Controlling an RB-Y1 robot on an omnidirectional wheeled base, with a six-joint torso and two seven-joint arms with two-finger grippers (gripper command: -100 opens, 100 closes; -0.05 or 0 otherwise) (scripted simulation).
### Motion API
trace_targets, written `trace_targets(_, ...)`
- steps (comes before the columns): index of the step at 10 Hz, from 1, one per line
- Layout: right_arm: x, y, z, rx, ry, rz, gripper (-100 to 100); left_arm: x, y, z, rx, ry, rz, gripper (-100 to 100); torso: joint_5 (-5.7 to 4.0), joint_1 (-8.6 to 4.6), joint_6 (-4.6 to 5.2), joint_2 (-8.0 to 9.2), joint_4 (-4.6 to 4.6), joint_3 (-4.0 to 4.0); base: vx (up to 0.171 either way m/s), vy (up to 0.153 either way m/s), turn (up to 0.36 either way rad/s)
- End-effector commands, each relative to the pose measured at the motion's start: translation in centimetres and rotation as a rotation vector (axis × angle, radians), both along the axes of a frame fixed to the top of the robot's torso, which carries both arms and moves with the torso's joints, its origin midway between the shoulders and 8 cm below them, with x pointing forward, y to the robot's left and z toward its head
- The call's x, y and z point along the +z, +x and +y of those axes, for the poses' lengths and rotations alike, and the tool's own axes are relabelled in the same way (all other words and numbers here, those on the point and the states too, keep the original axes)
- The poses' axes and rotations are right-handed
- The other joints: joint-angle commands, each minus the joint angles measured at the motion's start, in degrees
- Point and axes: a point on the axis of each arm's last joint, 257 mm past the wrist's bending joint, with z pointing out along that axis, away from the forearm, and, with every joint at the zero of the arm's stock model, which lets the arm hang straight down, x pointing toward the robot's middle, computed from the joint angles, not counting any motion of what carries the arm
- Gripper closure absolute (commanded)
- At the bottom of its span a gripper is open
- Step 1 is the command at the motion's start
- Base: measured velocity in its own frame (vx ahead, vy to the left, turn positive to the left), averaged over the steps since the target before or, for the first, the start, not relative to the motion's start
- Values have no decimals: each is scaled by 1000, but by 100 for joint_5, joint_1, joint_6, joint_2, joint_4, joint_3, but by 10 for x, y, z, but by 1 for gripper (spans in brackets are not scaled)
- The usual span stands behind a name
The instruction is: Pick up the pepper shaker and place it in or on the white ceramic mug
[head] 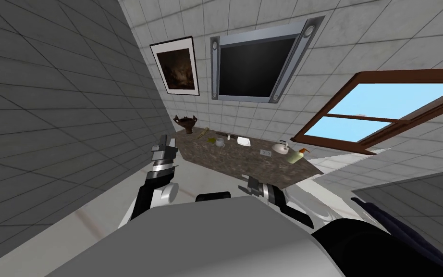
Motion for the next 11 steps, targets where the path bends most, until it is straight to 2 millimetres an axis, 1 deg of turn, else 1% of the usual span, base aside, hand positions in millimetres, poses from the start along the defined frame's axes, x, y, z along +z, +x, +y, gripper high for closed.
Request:
trace_targets(1, -17, -13, -14, 35, -86, 12, -100, 0, 0, 0, 0, 0, 0, 0, 0, 0, 0, 0, 0, 0, -18, 43, 113)
trace_targets(2, -36, -22, -39, 51, -174, 36, -100, 0, 0, 0, 0, 0, 0, 0, 0, -2, 7, -4, -1, -2, -12, 52, 203)
trace_targets(3, -39, -26, -43, 75, -209, 35, -100, 0, 0, 0, 0, 0, 0, 0, 1, 0, 3, -6, -1, -3, -7, 42, 138)
trace_targets(4, -55, -35, -69, 88, -290, 60, -100, 0, 0, 0, 0, 0, 0, 0, -1, -3, 5, -9, -2, -5, 0, 62, 285)
trace_targets(5, -58, -39, -75, 118, -331, 59, -100, 0, 0, 0, 0, 0, 0, 0, 0, 2, 0, -14, -3, -8, 9, 44, 125)
trace_targets(6, -71, -49, -102, 143, -418, 80, -100, 0, 0, 0, 0, 0, 0, 0, 1, -2, 6, -16, -3, -9, 31, 52, 237)
trace_targets(7, -74, -51, -108, 162, -450, 82, -100, 0, 0, 0, 0, 0, 0, 0, 1, -1, 2, -22, -5, -13, 34, 47, 159)
trace_targets(8, -82, -60, -137, 184, -529, 105, -100, 0, 0, 0, 0, 0, 0, 0, 0, -2, 5, -24, -5, -14, 51, 77, 290)
trace_targets(9, -85, -63, -143, 204, -560, 106, -100, 0, 0, 0, 0, 0, 0, 0, 2, 8, 0, -32, -7, -18, 49, 52, 139)
trace_targets(10, -86, -63, -144, 208, -566, 106, -100, 0, 0, 0, 0, 0, 0, 0, 1, 2, 6, -31, -7, -18, 20, 15, -12)
trace_targets(11, -92, -73, -178, 245, -665, 129, -100, 0, 0, 0, 0, 0, 0, 0, -2, -9, 8, -22, -5, -13, 48, 41, 291)
